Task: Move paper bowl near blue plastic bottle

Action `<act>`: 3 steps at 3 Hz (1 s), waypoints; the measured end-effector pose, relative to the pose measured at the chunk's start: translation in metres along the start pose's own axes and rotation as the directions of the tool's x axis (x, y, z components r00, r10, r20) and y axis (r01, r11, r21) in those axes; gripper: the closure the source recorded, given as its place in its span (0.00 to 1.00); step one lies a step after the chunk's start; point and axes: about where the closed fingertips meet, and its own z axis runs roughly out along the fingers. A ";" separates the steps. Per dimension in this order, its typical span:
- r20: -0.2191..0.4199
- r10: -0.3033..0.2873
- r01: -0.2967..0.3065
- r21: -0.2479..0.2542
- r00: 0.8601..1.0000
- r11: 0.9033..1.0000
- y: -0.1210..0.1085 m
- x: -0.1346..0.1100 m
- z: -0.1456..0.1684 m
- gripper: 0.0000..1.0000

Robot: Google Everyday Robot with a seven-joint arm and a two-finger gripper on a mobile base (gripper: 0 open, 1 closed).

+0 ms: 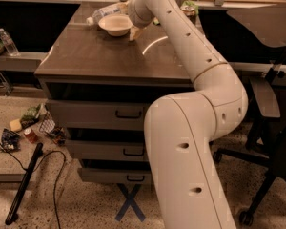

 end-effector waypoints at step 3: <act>-0.106 0.150 -0.116 0.278 0.983 0.954 -0.051 0.062 -0.183 0.24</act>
Offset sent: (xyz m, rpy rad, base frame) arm -0.2998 -0.2372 0.3089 0.2681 -0.4398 -0.2537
